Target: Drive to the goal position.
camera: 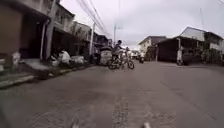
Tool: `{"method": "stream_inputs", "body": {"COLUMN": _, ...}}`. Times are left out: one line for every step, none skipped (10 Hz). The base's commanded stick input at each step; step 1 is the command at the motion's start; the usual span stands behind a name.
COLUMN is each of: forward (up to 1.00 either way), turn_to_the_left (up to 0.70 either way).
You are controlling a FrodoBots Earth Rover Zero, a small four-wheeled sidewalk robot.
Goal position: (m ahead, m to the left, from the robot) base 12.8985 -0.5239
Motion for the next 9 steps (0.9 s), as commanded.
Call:
{"method": "stream_inputs", "body": {"forward": 0.70, "turn_to_the_left": 0.00}}
{"method": "stream_inputs", "body": {"forward": 0.70, "turn_to_the_left": 0.00}}
{"method": "stream_inputs", "body": {"forward": 0.70, "turn_to_the_left": 0.00}}
{"method": "stream_inputs", "body": {"forward": 0.70, "turn_to_the_left": 0.00}}
{"method": "stream_inputs", "body": {"forward": 0.70, "turn_to_the_left": 0.00}}
{"method": "stream_inputs", "body": {"forward": 0.70, "turn_to_the_left": 0.00}}
{"method": "stream_inputs", "body": {"forward": 0.70, "turn_to_the_left": 0.00}}
{"method": "stream_inputs", "body": {"forward": 0.70, "turn_to_the_left": 0.00}}
{"method": "stream_inputs", "body": {"forward": 0.70, "turn_to_the_left": 0.00}}
